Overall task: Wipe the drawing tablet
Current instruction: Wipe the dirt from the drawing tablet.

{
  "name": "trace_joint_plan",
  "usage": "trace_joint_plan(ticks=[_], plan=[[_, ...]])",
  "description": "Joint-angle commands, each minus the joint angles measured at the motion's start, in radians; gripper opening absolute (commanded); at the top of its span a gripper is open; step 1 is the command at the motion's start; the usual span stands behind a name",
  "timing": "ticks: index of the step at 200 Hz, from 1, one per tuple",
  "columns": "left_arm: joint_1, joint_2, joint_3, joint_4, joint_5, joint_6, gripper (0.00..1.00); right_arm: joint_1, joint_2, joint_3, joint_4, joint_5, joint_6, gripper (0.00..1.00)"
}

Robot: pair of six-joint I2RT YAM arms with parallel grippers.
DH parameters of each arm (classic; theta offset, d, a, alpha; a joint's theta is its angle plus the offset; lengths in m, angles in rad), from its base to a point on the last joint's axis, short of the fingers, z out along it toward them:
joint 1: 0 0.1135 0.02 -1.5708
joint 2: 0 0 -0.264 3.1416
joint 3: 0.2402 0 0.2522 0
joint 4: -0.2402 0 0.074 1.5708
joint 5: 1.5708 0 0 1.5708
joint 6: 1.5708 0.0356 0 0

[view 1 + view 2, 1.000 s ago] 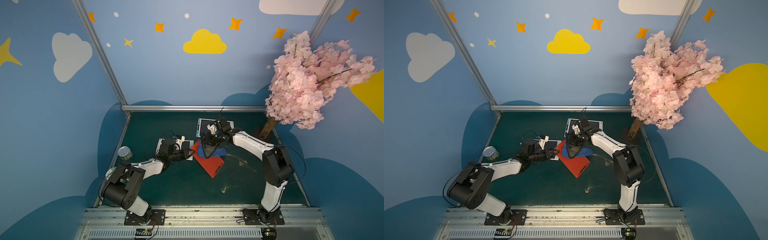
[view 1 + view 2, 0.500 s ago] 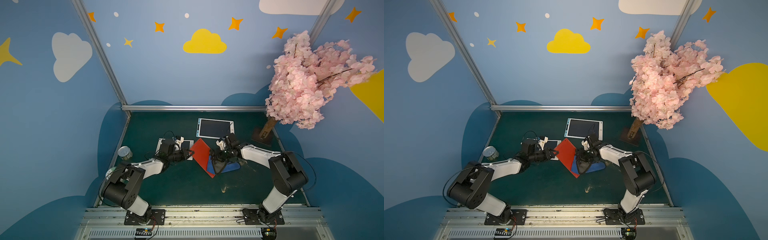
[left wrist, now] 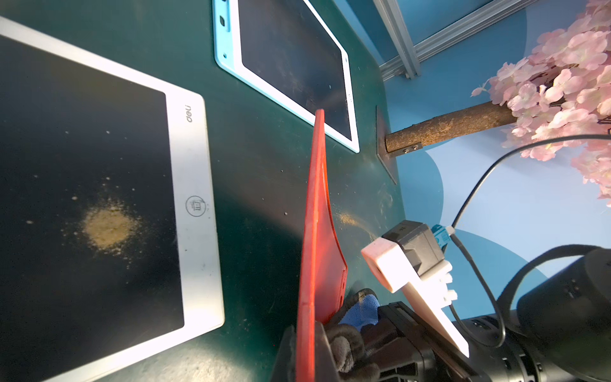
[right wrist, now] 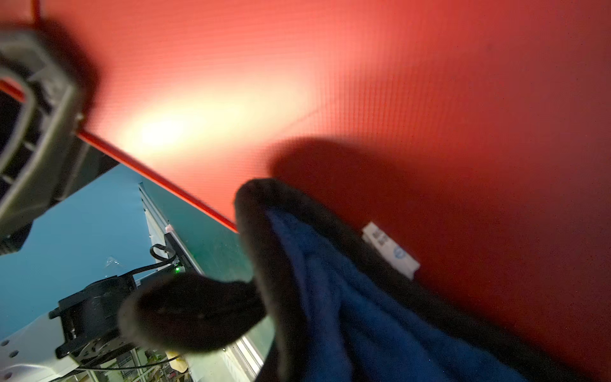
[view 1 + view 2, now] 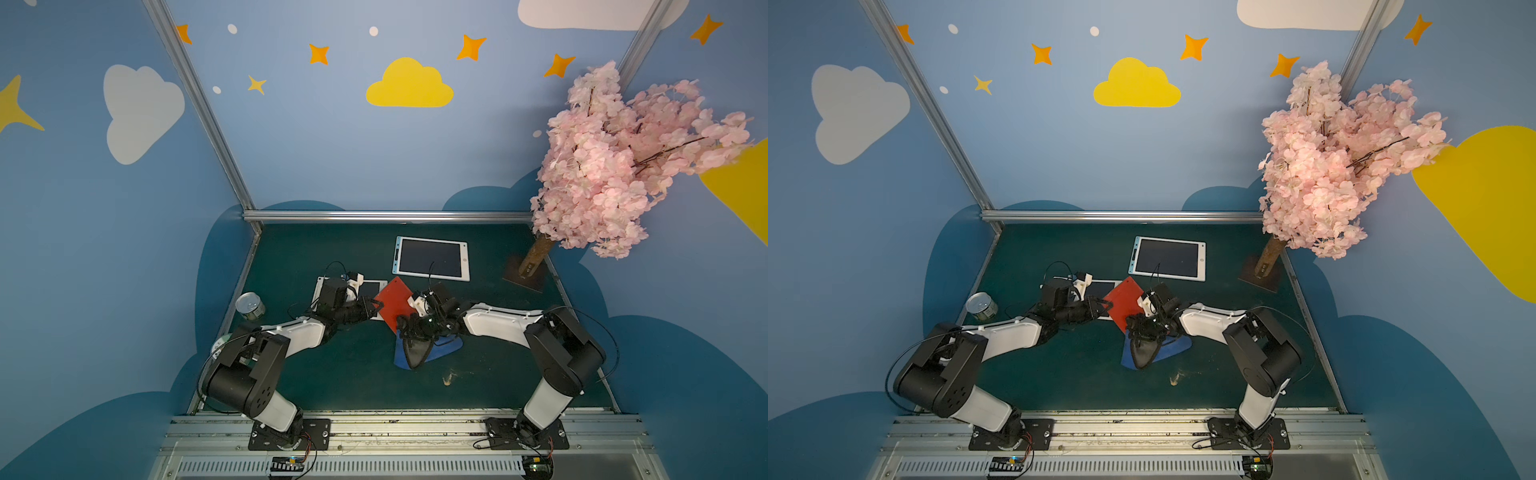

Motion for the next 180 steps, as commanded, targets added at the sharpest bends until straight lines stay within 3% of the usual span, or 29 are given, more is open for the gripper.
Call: trace_joint_plan(ticks=[1,54,99,141,180], plan=[[-0.028,-0.033,0.019,0.078,0.083,-0.008,0.03,0.010,0.049,-0.099,-0.031,0.006,0.006,0.00],[-0.028,-0.035,0.019,0.077,0.080,-0.007,0.03,-0.056,-0.031,-0.269,-0.040,-0.004,-0.026,0.00],[-0.028,-0.035,0.019,0.075,0.079,-0.006,0.03,-0.136,-0.089,-0.281,-0.112,-0.005,-0.073,0.00],[-0.028,-0.035,0.018,0.079,0.082,-0.007,0.03,-0.206,-0.110,-0.144,-0.278,0.134,-0.107,0.00],[-0.027,-0.031,0.019,0.080,0.085,-0.007,0.03,-0.210,-0.012,0.088,-0.341,0.148,-0.138,0.00]])
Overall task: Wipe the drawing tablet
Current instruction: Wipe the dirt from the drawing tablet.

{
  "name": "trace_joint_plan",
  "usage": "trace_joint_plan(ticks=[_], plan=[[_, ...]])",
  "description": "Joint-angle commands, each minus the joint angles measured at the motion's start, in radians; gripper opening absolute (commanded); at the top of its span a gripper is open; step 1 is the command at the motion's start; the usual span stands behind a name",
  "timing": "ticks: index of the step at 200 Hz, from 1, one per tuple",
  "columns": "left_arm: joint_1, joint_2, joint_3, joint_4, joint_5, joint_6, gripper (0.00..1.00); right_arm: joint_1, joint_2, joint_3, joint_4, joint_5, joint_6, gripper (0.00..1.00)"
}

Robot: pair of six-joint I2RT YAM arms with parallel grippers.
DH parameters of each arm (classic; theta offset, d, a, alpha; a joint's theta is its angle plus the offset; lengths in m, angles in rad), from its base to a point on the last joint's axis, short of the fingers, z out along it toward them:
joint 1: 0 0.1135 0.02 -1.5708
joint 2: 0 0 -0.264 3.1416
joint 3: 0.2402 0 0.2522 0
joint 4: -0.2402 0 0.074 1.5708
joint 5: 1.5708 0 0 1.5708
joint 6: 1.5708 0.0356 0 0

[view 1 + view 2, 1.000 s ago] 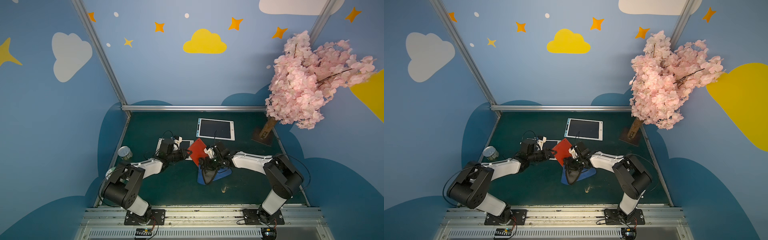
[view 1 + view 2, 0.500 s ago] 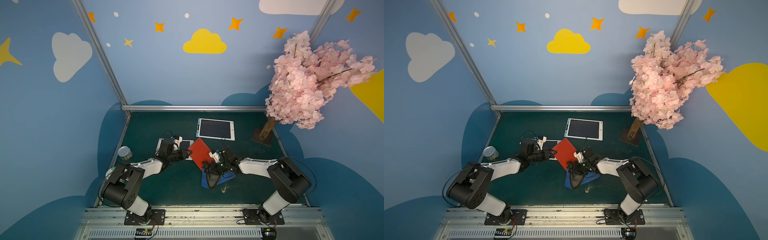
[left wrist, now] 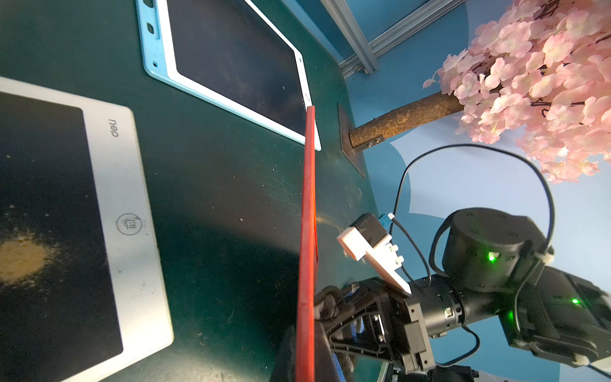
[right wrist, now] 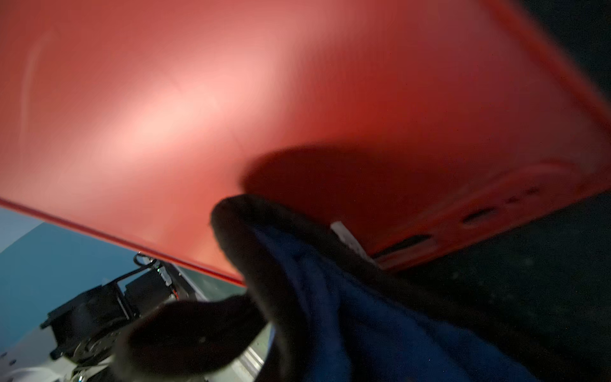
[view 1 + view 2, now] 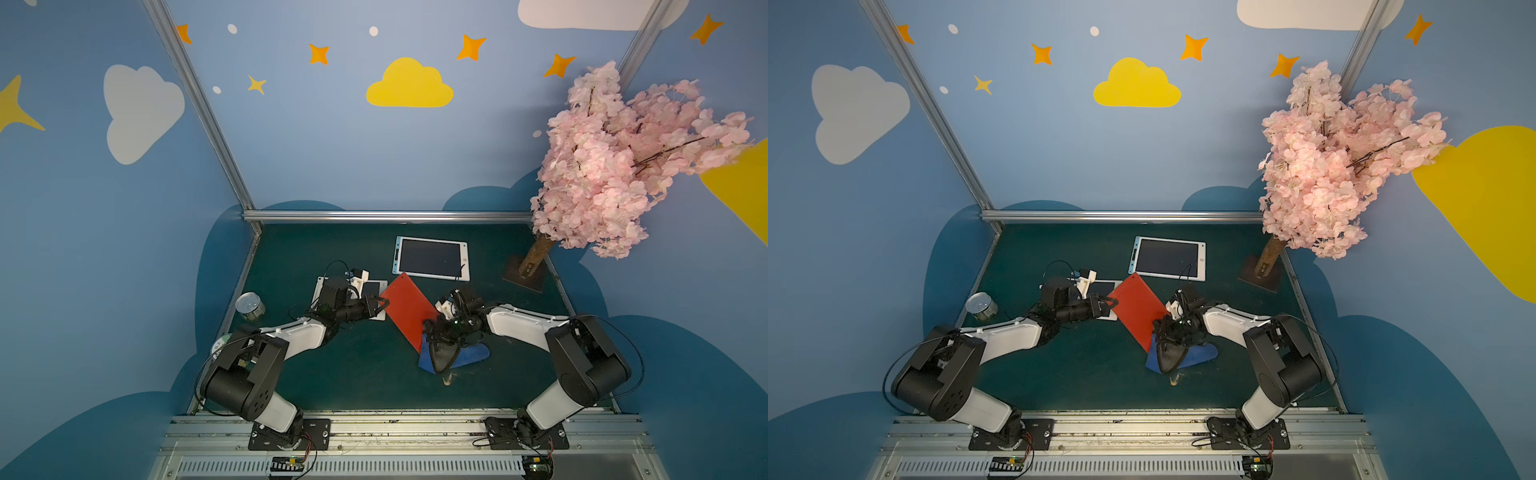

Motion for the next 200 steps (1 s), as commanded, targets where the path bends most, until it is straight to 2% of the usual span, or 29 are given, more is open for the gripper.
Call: trace_joint_plan(ticks=[1,70,102,128,162,200], plan=[[-0.008,-0.016,0.018,0.000,0.028,-0.003,0.03,-0.007,0.073,0.128,-0.089,0.111,-0.034,0.00],[-0.007,-0.014,0.018,0.004,0.033,-0.004,0.03,0.056,0.312,0.639,-0.198,0.050,-0.016,0.00],[-0.007,-0.015,0.019,-0.002,0.029,0.000,0.03,0.109,0.377,0.761,-0.174,-0.017,-0.006,0.00],[-0.008,-0.013,0.020,-0.002,0.029,0.000,0.03,0.122,0.379,0.723,-0.064,-0.140,0.039,0.00],[-0.008,-0.010,0.020,0.001,0.031,-0.001,0.03,0.122,0.364,0.569,0.104,-0.318,0.119,0.00],[-0.007,-0.020,0.018,-0.005,0.025,0.003,0.03,0.120,0.265,0.350,0.028,-0.270,0.029,0.00]])
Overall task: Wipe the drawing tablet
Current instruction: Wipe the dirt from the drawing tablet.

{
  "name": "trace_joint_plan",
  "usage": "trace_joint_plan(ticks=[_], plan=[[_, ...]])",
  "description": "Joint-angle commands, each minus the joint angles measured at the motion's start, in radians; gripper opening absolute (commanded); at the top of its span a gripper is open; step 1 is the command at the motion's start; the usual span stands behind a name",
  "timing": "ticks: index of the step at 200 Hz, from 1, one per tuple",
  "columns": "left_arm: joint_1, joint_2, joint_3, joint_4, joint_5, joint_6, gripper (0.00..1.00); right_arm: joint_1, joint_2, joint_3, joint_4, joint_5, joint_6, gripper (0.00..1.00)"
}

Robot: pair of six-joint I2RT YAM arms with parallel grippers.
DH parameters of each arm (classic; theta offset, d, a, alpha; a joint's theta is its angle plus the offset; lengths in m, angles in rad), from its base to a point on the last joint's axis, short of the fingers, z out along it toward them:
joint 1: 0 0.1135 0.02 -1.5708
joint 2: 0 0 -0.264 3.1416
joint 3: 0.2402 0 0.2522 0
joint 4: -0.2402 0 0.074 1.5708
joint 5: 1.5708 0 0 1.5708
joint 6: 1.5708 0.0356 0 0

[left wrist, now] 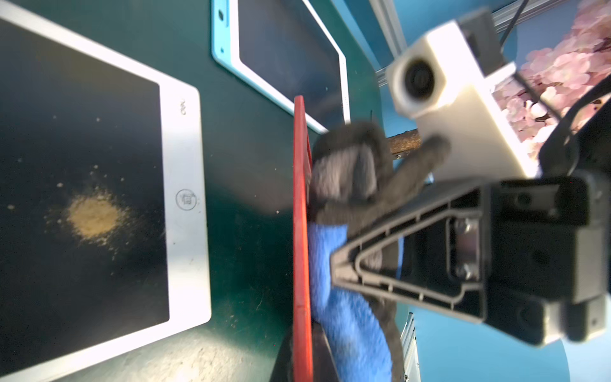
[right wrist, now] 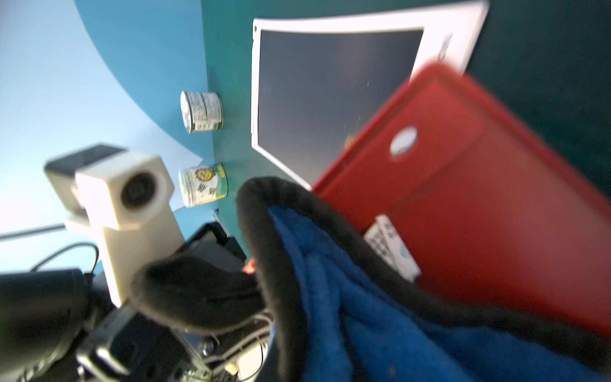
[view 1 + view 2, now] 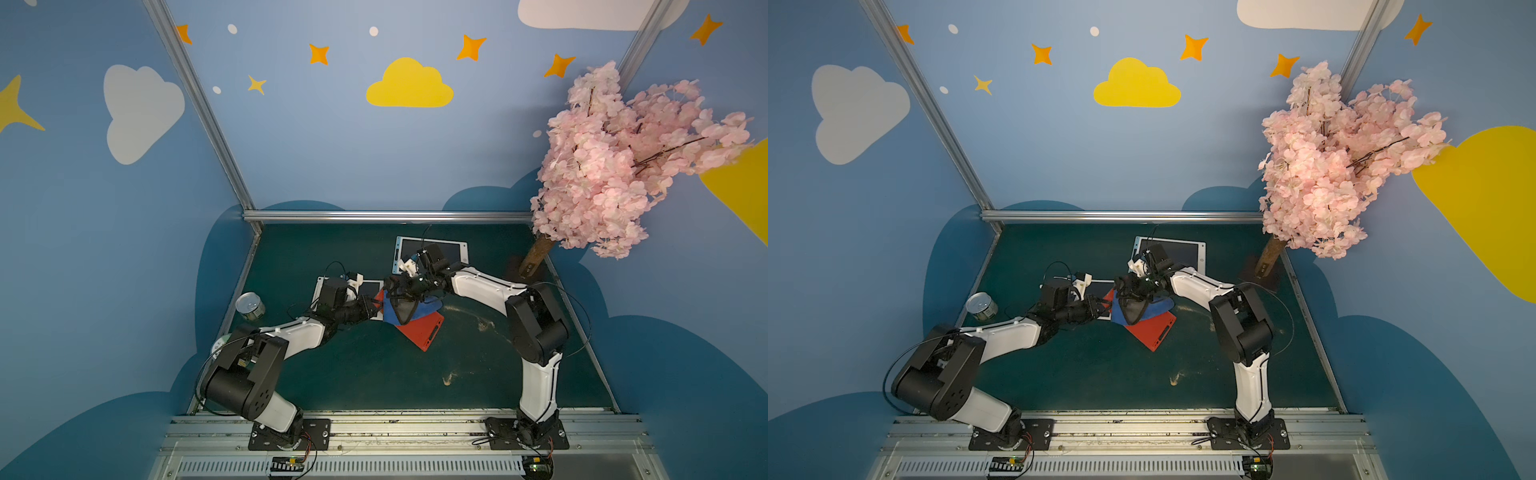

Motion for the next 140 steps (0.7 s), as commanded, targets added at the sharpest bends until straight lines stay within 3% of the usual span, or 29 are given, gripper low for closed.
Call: trace_joint_plan(ticks=[1,37,71,101,140], plan=[[-0.020,-0.021,0.018,0.088,0.077,0.054,0.03,0.029,-0.052,-0.136,-0.076,-0.024,-0.050,0.00],[-0.022,-0.017,0.018,0.091,0.080,0.050,0.03,-0.005,-0.194,-0.341,-0.152,0.074,-0.141,0.00],[-0.021,-0.017,0.016,0.098,0.083,0.045,0.03,-0.117,-0.259,-0.448,-0.145,0.089,-0.153,0.00],[-0.022,-0.023,0.013,0.104,0.087,0.045,0.03,-0.149,-0.206,-0.365,-0.147,0.104,-0.148,0.00],[-0.021,-0.030,0.012,0.100,0.085,0.048,0.03,-0.131,-0.088,-0.125,-0.150,0.123,-0.099,0.00]])
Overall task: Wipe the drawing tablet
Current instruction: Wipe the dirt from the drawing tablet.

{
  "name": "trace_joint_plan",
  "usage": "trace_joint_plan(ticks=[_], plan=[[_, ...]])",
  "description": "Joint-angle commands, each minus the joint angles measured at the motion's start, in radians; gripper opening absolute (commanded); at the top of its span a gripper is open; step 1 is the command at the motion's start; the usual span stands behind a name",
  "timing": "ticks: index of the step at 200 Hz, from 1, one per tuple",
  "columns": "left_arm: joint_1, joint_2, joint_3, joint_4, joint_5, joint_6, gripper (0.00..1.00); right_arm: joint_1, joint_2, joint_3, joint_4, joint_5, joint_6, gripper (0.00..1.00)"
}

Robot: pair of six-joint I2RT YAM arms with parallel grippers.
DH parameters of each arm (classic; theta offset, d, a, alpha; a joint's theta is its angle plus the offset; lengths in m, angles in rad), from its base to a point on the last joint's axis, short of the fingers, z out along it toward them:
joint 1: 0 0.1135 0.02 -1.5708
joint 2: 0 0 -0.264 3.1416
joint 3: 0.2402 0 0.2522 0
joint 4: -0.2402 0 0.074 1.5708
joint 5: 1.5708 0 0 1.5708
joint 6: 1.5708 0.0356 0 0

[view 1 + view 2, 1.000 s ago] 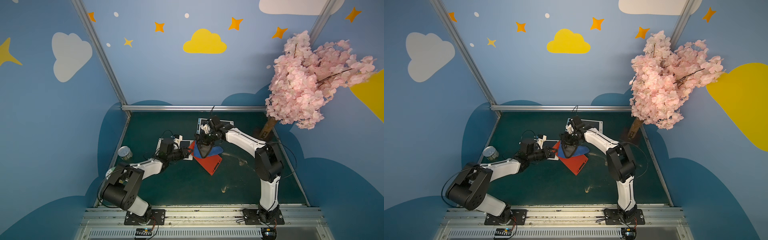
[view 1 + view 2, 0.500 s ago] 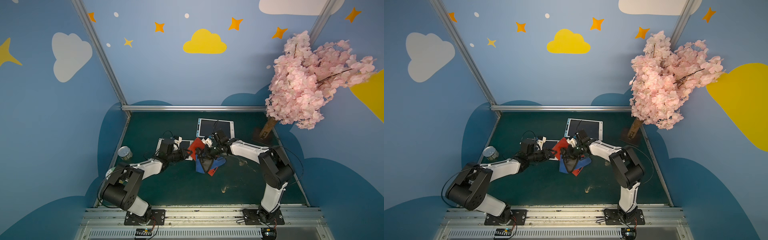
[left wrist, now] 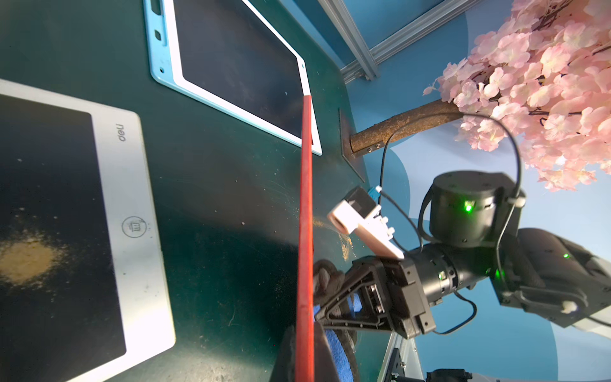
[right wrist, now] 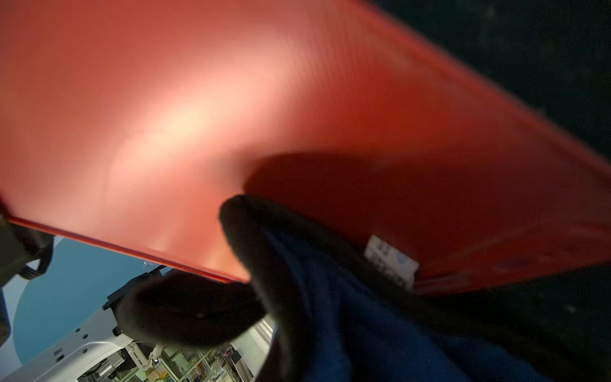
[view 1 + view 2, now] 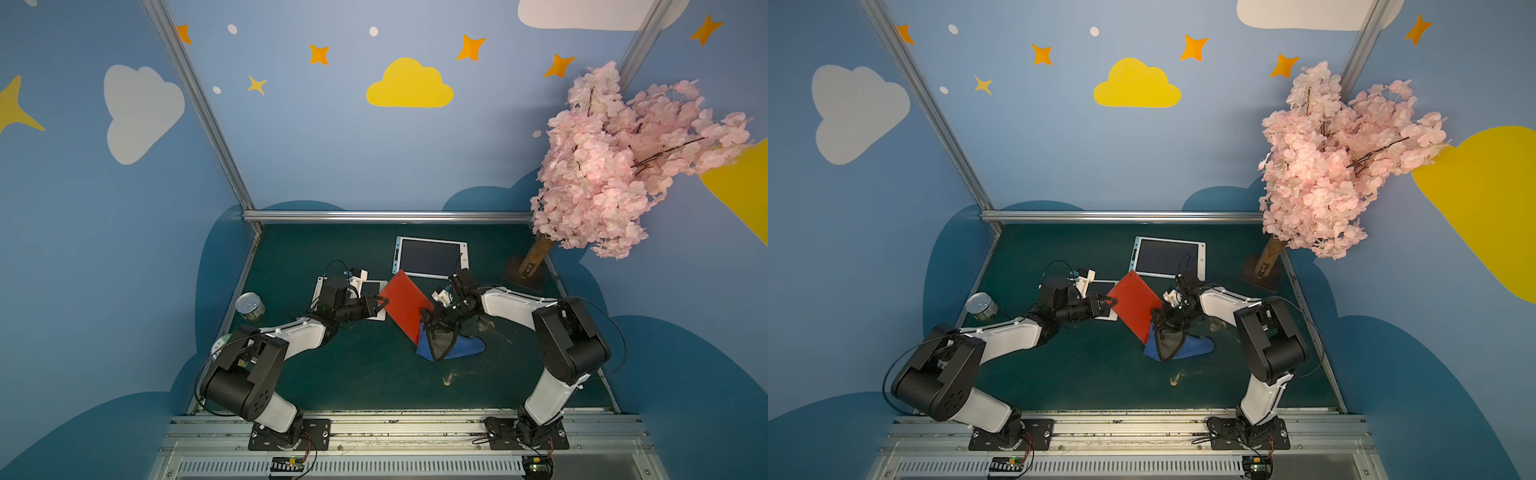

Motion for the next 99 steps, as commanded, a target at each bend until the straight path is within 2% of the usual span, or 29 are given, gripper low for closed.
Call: trace_joint_plan(ticks=[1,36,68,99], plan=[[-0.013,-0.026,0.012,0.006,0.045,0.011,0.03,0.017,0.070,0.154,0.047,0.054,0.023,0.00],[-0.014,-0.019,0.013,0.014,0.054,0.003,0.03,0.088,0.180,0.405,0.065,0.042,0.097,0.00],[-0.013,-0.024,0.013,0.010,0.050,0.008,0.03,0.175,0.269,0.628,0.013,0.032,0.106,0.00],[-0.014,-0.026,0.013,0.007,0.049,0.009,0.03,0.222,0.294,0.677,0.013,-0.002,0.124,0.00]])
